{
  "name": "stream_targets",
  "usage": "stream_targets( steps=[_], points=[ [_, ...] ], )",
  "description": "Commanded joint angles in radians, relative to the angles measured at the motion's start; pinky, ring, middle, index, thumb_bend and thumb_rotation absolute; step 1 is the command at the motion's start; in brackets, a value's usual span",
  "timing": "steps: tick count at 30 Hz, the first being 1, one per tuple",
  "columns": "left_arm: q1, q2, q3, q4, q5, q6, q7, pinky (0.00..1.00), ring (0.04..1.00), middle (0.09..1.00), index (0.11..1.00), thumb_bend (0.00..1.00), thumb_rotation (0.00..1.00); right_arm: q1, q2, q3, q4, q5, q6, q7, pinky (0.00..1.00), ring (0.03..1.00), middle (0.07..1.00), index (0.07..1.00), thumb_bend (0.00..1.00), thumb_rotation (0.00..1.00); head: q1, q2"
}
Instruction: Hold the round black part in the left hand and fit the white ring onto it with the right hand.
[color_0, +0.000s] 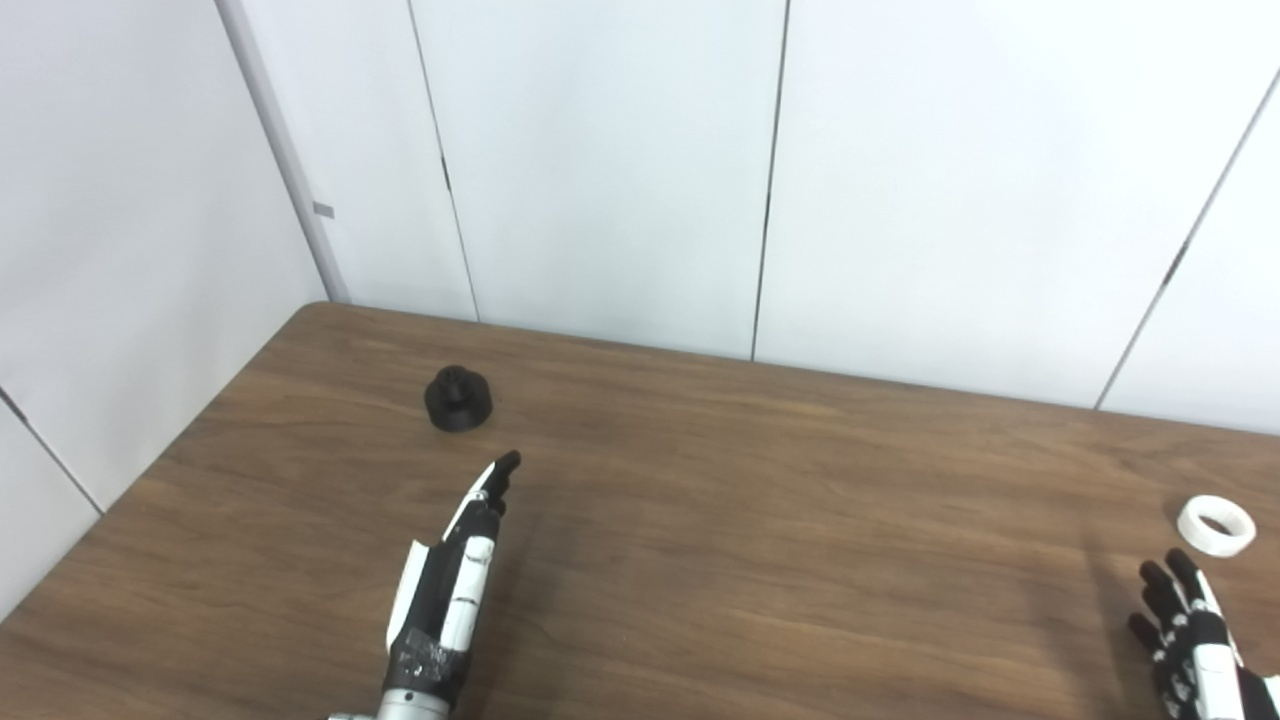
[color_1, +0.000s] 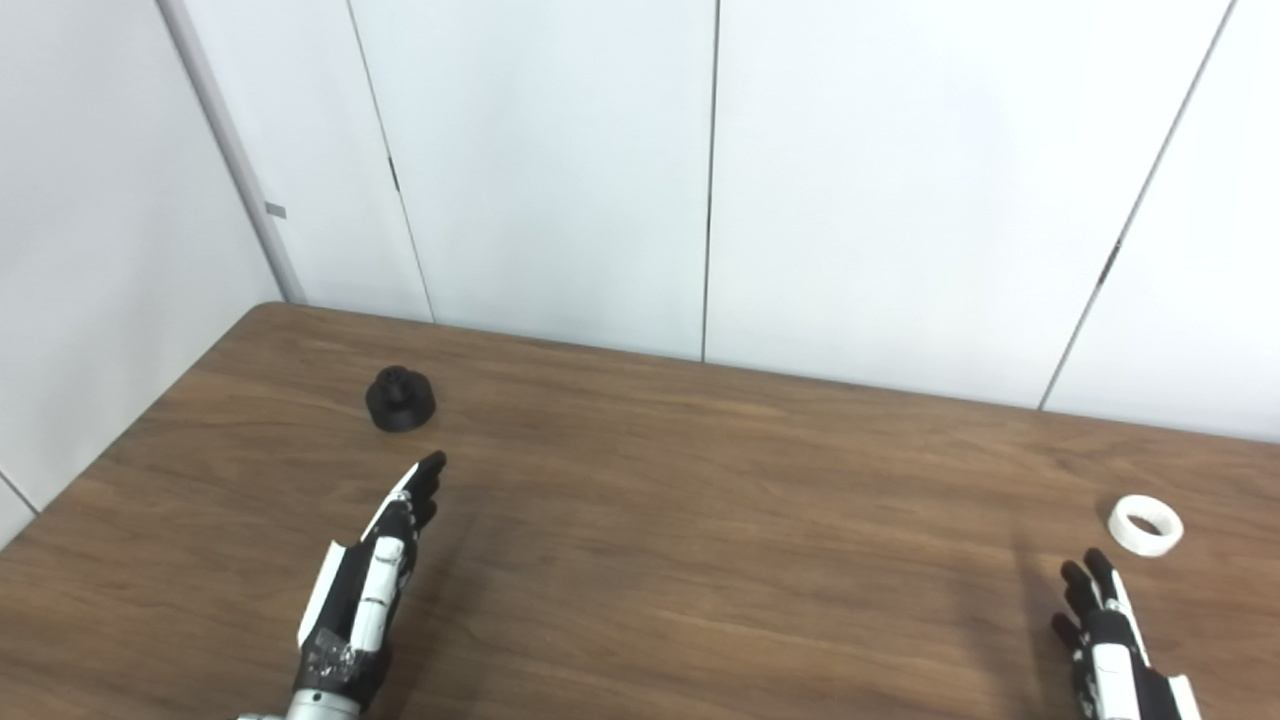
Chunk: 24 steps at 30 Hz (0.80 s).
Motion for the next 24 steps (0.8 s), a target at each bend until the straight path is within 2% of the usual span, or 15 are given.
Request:
stream_targets(
  steps=[1, 3, 8, 10, 11, 13, 14, 16, 18, 21, 24],
  points=[
    [0.024, -0.066, -0.021, 0.067, 0.014, -0.031, 0.017, 1.0, 1.0, 0.97, 0.937, 0.52, 0.91, -0.001, -0.009, -0.003, -0.004, 0.004, -0.008, 0.001, 1.0, 0.985, 0.964, 0.998, 0.57, 1.0, 0.001, 0.001],
    [0.026, -0.066, -0.023, 0.062, 0.019, -0.022, 0.022, 1.0, 1.0, 0.971, 0.938, 0.55, 0.88, -0.002, -0.009, -0.003, -0.003, 0.005, -0.005, 0.001, 1.0, 0.981, 0.962, 0.993, 0.58, 1.0, 0.001, 0.001],
    [0.033, -0.066, -0.024, 0.027, 0.081, -0.001, 0.045, 1.0, 1.0, 0.964, 0.933, 0.55, 0.81, -0.004, -0.012, -0.001, -0.013, 0.016, 0.007, 0.009, 1.0, 0.992, 0.965, 0.998, 0.56, 1.0, -0.021, 0.015],
    [0.031, -0.066, -0.019, 0.017, 0.137, -0.003, 0.071, 1.0, 0.981, 0.944, 0.923, 0.58, 0.72, -0.003, -0.013, 0.0, -0.021, 0.016, 0.015, 0.007, 1.0, 0.992, 0.964, 0.998, 0.56, 1.0, -0.021, 0.015],
    [0.031, -0.066, -0.015, -0.004, 0.176, 0.022, 0.087, 1.0, 0.981, 0.944, 0.923, 0.58, 0.72, -0.002, -0.013, 0.001, -0.026, 0.011, 0.021, 0.004, 1.0, 0.992, 0.964, 0.998, 0.56, 1.0, -0.021, 0.015],
    [0.033, -0.065, -0.011, -0.048, 0.22, 0.072, 0.103, 0.98, 0.956, 0.924, 0.911, 0.65, 0.61, 0.0, -0.012, 0.003, -0.034, 0.004, 0.034, 0.001, 1.0, 0.997, 0.965, 0.999, 0.56, 1.0, -0.018, 0.02],
    [0.03, -0.06, -0.006, -0.074, 0.23, 0.092, 0.108, 0.98, 0.953, 0.921, 0.909, 0.67, 0.59, 0.002, -0.011, 0.004, -0.04, 0.003, 0.04, 0.0, 1.0, 0.999, 0.966, 1.0, 0.56, 1.0, -0.018, 0.021],
    [0.021, -0.048, 0.004, -0.11, 0.24, 0.125, 0.113, 1.0, 0.959, 0.918, 0.903, 0.76, 0.47, 0.003, -0.008, 0.006, -0.048, 0.005, 0.048, 0.0, 1.0, 1.0, 0.972, 1.0, 0.55, 1.0, -0.021, 0.022],
    [-0.004, -0.019, 0.027, -0.152, 0.26, 0.188, 0.111, 1.0, 0.974, 0.919, 0.898, 0.85, 0.41, 0.004, -0.004, 0.009, -0.053, -0.001, 0.054, -0.004, 1.0, 1.0, 0.975, 1.0, 0.55, 1.0, -0.025, 0.023],
    [-0.04, 0.026, 0.055, -0.186, 0.306, 0.261, 0.105, 1.0, 0.975, 0.918, 0.897, 0.93, 0.38, 0.003, 0.002, 0.012, -0.058, -0.008, 0.058, -0.009, 1.0, 1.0, 0.972, 1.0, 0.55, 1.0, -0.028, 0.024],
    [-0.082, 0.083, 0.079, -0.212, 0.356, 0.348, 0.077, 1.0, 0.982, 0.947, 0.919, 0.92, 0.37, 0.003, 0.006, 0.015, -0.07, -0.009, 0.072, -0.011, 1.0, 1.0, 0.973, 1.0, 0.56, 1.0, -0.029, 0.024]
  ],
)
